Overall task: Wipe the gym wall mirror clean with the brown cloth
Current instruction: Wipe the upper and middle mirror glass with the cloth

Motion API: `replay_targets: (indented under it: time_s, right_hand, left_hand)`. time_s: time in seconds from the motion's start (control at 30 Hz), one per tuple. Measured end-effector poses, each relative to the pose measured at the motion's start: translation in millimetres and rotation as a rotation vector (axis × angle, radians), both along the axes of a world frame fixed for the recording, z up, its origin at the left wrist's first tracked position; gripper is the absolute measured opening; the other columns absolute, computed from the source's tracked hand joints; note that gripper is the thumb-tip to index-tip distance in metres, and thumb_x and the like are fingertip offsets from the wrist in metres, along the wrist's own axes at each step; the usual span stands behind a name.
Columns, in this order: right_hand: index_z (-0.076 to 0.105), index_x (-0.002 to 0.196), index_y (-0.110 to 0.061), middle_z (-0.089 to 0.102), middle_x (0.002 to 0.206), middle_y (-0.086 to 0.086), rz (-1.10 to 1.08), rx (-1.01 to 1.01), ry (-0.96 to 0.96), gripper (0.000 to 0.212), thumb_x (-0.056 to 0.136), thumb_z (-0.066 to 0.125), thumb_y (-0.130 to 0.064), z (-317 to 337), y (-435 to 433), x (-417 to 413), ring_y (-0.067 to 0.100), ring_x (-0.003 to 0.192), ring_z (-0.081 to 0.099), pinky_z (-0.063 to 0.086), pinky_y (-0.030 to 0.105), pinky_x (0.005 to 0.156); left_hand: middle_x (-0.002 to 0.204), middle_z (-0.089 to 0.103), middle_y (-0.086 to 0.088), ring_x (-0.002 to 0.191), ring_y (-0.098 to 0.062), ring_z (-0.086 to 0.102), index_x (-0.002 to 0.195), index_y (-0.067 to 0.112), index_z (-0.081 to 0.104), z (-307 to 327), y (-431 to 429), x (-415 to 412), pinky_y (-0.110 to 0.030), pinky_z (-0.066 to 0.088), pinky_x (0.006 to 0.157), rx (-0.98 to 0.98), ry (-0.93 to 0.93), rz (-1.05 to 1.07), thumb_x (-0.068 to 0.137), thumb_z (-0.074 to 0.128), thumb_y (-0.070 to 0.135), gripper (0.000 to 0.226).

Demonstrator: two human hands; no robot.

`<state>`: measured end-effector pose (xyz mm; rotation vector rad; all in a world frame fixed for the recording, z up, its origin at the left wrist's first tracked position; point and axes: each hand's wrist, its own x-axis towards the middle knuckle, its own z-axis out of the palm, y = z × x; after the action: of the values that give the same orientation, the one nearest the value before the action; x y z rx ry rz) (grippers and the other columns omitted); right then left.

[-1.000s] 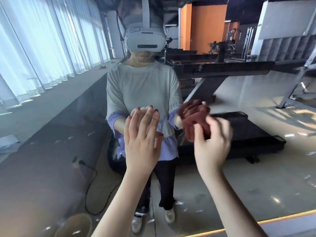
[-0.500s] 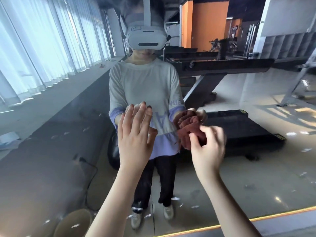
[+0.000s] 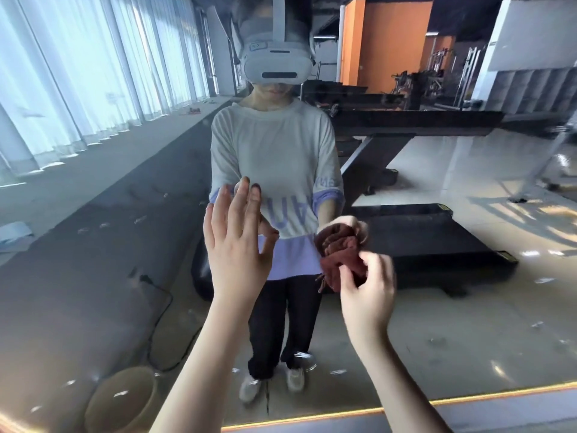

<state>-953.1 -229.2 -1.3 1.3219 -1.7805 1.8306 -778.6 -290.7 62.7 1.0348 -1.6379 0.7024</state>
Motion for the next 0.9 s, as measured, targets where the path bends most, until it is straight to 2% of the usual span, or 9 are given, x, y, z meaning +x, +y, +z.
replay_targets:
  time_s: [0.1,0.17,0.33,0.43,0.5,0.63,0.67,0.8,0.9]
  right_hand:
    - [0.066,0.088,-0.006,0.060,0.089,0.006,0.096,0.092,0.079,0.018,0.075,0.066,-0.018,-16.9,2.0,11.1,0.031,0.083,0.060,0.042,0.030,0.072]
    - [0.066,0.086,-0.006,0.060,0.085,0.006,0.103,0.085,0.097,0.018,0.075,0.066,-0.021,-11.2,0.0,3.6,0.031,0.079,0.060,0.040,0.029,0.070]
    - [0.063,0.092,-0.005,0.059,0.091,0.010,-0.060,-0.012,-0.155,0.029,0.076,0.058,-0.029,5.4,0.5,-9.4,0.037,0.081,0.061,0.045,0.036,0.071]
    - [0.062,0.089,-0.003,0.058,0.089,0.010,-0.001,0.021,-0.017,0.025,0.076,0.060,-0.024,4.3,2.2,4.1,0.035,0.078,0.060,0.039,0.028,0.068]
    - [0.064,0.089,-0.001,0.058,0.089,0.010,0.011,0.001,0.040,0.028,0.077,0.059,-0.026,16.3,-0.7,-2.5,0.033,0.078,0.060,0.039,0.027,0.069]
    - [0.067,0.100,0.000,0.059,0.098,0.016,-0.126,-0.097,-0.126,0.034,0.081,0.059,-0.027,42.8,-8.6,-19.6,0.038,0.088,0.061,0.046,0.038,0.077]
    - [0.067,0.101,0.000,0.059,0.100,0.016,-0.127,-0.101,-0.114,0.033,0.082,0.059,-0.026,41.9,-8.9,-15.9,0.038,0.091,0.061,0.046,0.037,0.080]
    - [0.068,0.096,-0.001,0.062,0.099,0.014,-0.031,-0.097,0.123,0.024,0.082,0.062,-0.019,34.7,-7.1,1.5,0.025,0.092,0.057,0.037,0.015,0.081]
    - [0.069,0.096,0.000,0.061,0.097,0.016,-0.034,-0.160,0.052,0.024,0.080,0.065,-0.018,61.5,-10.5,-22.0,0.025,0.090,0.057,0.040,0.020,0.079]
  left_hand:
    - [0.151,0.047,-0.014,0.142,-0.039,0.036,0.144,0.007,0.045,-1.5,-1.1,-0.9,-0.052,0.028,0.116,-0.003,0.005,0.008,0.084,0.076,0.020,0.069]
    - [0.150,0.048,-0.015,0.141,-0.039,0.036,0.143,0.005,0.048,-1.8,-1.7,-0.2,-0.052,0.028,0.116,-0.008,0.000,0.002,0.085,0.075,0.020,0.066]
    - [0.146,0.052,-0.015,0.139,-0.038,0.041,0.138,0.004,0.056,-1.1,4.0,-8.3,-0.053,0.038,0.110,-0.016,-0.001,-0.063,0.082,0.075,0.006,0.059]
    - [0.145,0.053,-0.014,0.140,-0.033,0.037,0.139,0.005,0.055,-2.5,7.1,-21.3,-0.053,0.038,0.109,-0.018,-0.057,-0.173,0.083,0.072,0.006,0.059]
    - [0.146,0.052,-0.014,0.142,-0.032,0.033,0.140,0.006,0.053,-4.6,4.2,-25.0,-0.054,0.037,0.108,-0.006,-0.079,-0.159,0.080,0.076,0.011,0.064]
    - [0.148,0.049,-0.012,0.143,-0.032,0.028,0.140,0.007,0.053,-10.9,-1.9,-25.8,-0.052,0.032,0.112,-0.013,-0.088,-0.122,0.076,0.080,0.013,0.070]
    - [0.147,0.050,-0.013,0.142,-0.034,0.030,0.140,0.007,0.053,-11.7,-2.8,-26.1,-0.052,0.031,0.113,-0.020,-0.093,-0.123,0.075,0.081,0.014,0.070]
    - [0.147,0.051,-0.013,0.140,-0.036,0.035,0.141,0.010,0.048,-12.6,-4.0,-27.5,-0.054,0.033,0.111,-0.023,-0.095,-0.109,0.074,0.083,0.015,0.076]
    - [0.149,0.046,-0.010,0.140,-0.036,0.035,0.143,0.011,0.046,-12.4,-3.4,-28.5,-0.054,0.033,0.111,-0.024,-0.094,-0.100,0.074,0.085,0.016,0.079]
